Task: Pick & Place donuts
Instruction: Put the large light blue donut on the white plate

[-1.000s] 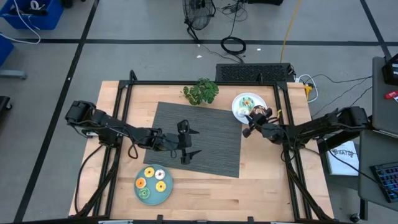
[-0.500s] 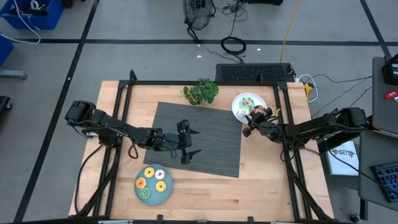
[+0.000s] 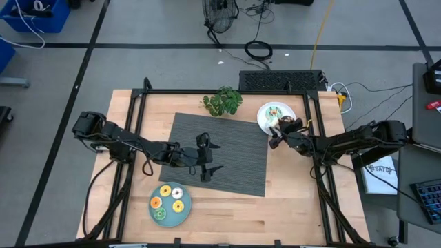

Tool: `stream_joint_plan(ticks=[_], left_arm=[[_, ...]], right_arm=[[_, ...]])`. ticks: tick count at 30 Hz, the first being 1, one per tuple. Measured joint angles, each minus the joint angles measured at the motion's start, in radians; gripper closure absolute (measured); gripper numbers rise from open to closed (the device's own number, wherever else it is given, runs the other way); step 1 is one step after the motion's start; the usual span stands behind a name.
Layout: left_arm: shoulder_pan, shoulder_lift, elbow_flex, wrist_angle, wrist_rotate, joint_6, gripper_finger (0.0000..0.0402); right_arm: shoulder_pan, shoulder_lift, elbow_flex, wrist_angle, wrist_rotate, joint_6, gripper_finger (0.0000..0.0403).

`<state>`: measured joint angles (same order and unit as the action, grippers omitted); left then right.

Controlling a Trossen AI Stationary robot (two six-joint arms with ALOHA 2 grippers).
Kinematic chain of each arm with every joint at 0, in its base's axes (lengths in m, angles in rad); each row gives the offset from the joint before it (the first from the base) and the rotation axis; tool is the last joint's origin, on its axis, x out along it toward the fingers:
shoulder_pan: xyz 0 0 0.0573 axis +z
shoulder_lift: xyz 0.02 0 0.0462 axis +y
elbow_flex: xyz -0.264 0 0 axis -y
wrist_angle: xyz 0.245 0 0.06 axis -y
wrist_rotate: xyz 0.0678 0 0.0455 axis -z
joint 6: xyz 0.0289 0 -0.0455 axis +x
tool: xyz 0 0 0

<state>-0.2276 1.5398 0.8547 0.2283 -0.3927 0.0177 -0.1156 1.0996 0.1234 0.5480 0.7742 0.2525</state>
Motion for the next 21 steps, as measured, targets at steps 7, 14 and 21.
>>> stream_joint_plan(ticks=[7,14,21], left_arm=[[0.0,0.0,0.0,-0.001,0.001,0.0,0.0034],[0.0,0.0,0.0,-0.001,0.002,0.0,0.0031],[0.0,0.0,0.0,-0.001,0.002,0.0,0.0032]], right_arm=[[-0.001,-0.001,0.0,0.001,-0.099,0.001,0.0147],[-0.001,-0.018,0.0,-0.032,-0.095,-0.002,0.0151],[-0.001,-0.063,0.001,-0.051,-0.098,-0.003,0.0151]])
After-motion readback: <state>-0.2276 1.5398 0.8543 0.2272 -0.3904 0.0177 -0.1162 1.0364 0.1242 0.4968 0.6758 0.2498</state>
